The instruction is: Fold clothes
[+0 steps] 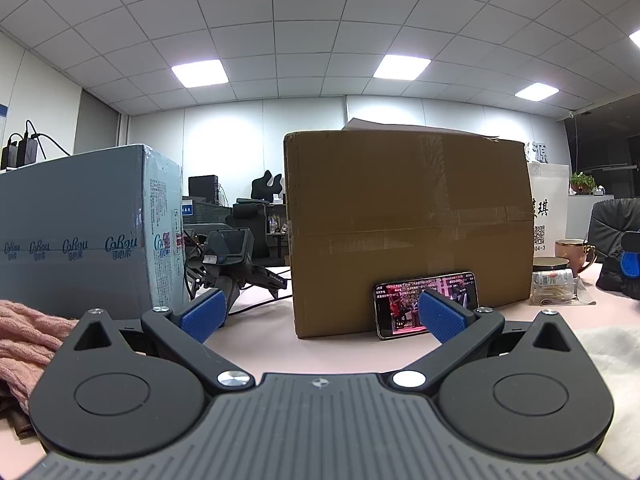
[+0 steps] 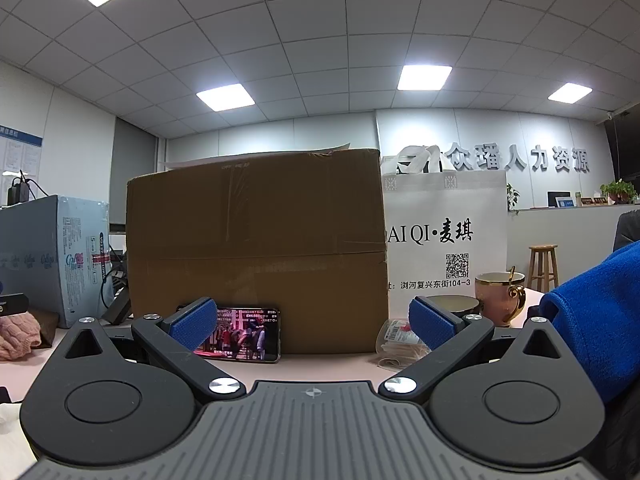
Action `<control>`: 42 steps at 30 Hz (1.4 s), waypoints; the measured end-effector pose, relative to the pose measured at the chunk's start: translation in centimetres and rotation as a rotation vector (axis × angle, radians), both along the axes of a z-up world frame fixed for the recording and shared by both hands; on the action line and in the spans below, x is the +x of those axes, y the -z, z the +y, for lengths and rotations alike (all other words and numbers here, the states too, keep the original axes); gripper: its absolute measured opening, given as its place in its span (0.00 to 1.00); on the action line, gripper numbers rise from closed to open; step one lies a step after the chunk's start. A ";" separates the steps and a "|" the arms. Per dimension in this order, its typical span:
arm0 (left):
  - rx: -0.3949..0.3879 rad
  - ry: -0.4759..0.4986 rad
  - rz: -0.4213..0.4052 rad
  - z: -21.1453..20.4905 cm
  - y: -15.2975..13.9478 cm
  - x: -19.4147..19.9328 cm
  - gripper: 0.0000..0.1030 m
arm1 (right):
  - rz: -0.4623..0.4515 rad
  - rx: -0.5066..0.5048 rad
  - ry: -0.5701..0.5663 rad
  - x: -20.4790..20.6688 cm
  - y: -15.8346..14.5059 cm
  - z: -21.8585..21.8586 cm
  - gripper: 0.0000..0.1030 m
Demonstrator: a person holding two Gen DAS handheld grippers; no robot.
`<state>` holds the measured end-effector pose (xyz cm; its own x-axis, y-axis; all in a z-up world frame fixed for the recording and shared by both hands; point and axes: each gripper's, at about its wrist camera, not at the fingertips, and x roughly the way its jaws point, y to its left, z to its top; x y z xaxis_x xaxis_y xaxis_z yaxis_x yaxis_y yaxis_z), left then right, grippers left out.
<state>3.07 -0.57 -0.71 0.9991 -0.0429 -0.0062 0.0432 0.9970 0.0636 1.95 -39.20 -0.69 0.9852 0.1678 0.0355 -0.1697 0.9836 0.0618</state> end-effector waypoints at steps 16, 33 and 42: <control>0.001 0.006 0.001 0.0 0.0 0.0 1.00 | 0.006 0.003 -0.006 0.1 -0.1 -0.1 1.00; -0.017 -0.006 -0.022 0.3 -0.1 -0.5 1.00 | 0.008 -0.006 -0.049 0.1 -0.1 0.1 1.00; -0.009 -0.023 -0.020 0.1 -0.2 -0.4 1.00 | 0.017 -0.024 -0.071 0.2 -0.1 0.6 1.00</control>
<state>2.63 -0.50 -0.54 0.9997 -0.0196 0.0139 0.0189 0.9983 0.0548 2.11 -38.61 -0.58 0.9713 0.2375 0.0137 -0.2379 0.9704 0.0419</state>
